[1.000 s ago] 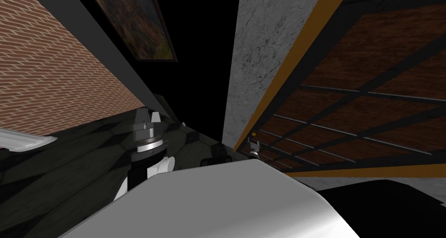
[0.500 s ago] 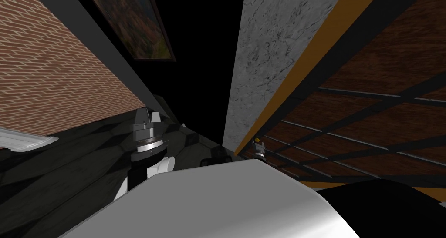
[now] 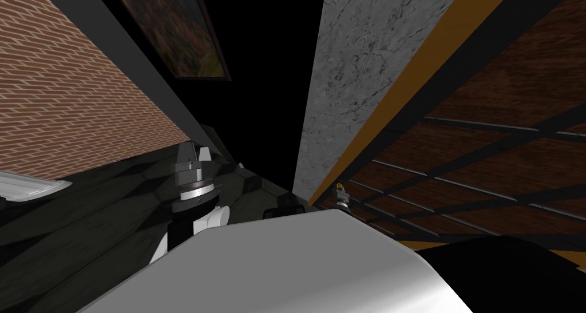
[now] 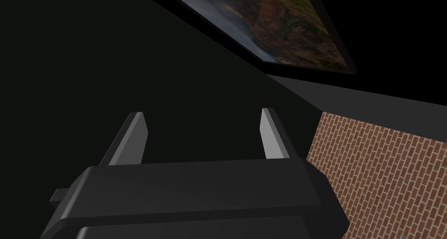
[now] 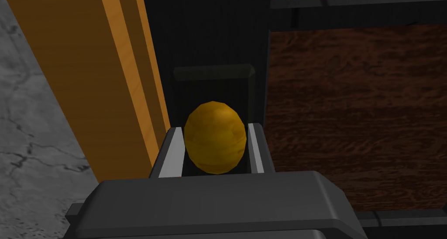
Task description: Pull the door open
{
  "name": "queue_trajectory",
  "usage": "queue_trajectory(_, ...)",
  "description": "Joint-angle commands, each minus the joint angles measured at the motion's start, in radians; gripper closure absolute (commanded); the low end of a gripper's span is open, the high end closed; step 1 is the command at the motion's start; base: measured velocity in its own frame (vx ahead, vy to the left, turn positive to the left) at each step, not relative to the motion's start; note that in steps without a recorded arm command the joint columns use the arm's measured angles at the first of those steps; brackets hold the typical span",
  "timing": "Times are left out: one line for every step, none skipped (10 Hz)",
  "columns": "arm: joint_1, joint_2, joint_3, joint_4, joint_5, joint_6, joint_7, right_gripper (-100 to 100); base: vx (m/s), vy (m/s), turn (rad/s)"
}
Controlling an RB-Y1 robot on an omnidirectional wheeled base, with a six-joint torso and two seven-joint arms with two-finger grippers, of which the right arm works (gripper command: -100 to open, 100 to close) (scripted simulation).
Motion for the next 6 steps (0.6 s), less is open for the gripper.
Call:
queue_trajectory(-0.001, 0.0, 0.001, -0.001, 0.0, 0.001, 0.0, 100, -0.01, -0.007, 0.011)
queue_trajectory(-0.001, 0.0, 0.001, -0.001, 0.0, 0.001, 0.0, 100, 0.0, 0.0, 0.0)
queue_trajectory(-0.001, 0.0, 0.001, -0.001, 0.0, 0.001, 0.0, 100, 0.0, 0.0, 0.0)
queue_trajectory(-0.001, 0.0, 0.001, -0.001, 0.0, 0.001, 0.0, 100, 0.0, 0.0, 0.0)
queue_trajectory(0.007, -0.008, 0.022, -0.01, 0.013, -0.006, -0.011, 100, -0.155, -0.019, 0.08)
queue_trajectory(0.009, -0.01, 0.028, -0.012, 0.017, -0.008, -0.014, 100, -0.2, -0.013, 0.071)
